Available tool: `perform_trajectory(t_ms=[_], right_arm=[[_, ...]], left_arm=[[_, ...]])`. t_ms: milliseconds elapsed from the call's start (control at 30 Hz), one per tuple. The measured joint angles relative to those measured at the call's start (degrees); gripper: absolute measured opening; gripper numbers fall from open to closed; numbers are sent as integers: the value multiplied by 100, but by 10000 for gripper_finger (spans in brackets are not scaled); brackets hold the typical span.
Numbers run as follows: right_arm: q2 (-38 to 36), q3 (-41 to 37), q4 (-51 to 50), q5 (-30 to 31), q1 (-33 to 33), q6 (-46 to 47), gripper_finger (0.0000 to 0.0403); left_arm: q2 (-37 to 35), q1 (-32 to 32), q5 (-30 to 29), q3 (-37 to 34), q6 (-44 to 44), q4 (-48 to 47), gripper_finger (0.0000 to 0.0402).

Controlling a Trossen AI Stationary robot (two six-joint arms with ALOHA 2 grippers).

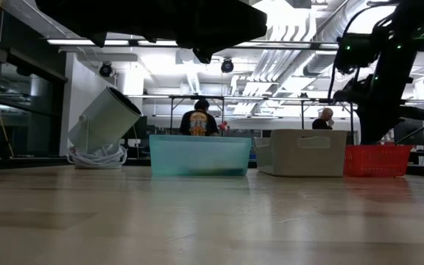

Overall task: Pick & Place School Supplies
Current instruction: Put the top blue eraser into the red bin

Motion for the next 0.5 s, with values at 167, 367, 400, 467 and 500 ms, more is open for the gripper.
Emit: perform_trajectory(t_ms=[167,367,400,467,500], right_arm=[[477,0,179,6,0,-89,24],[884,0,423,40,0,-98,36],[909,0,439,46,0,-99,38],[927,0,492,43,0,-99,40],[927,0,529,43,0,-114,42]], left_arm=[[0,0,0,0,0,0,120],[0,-2,0,0,0,0,120],[0,-2,2,0,0,1,120],[0,-2,2,0,0,2,120],[0,-1,2,0,0,2,120]])
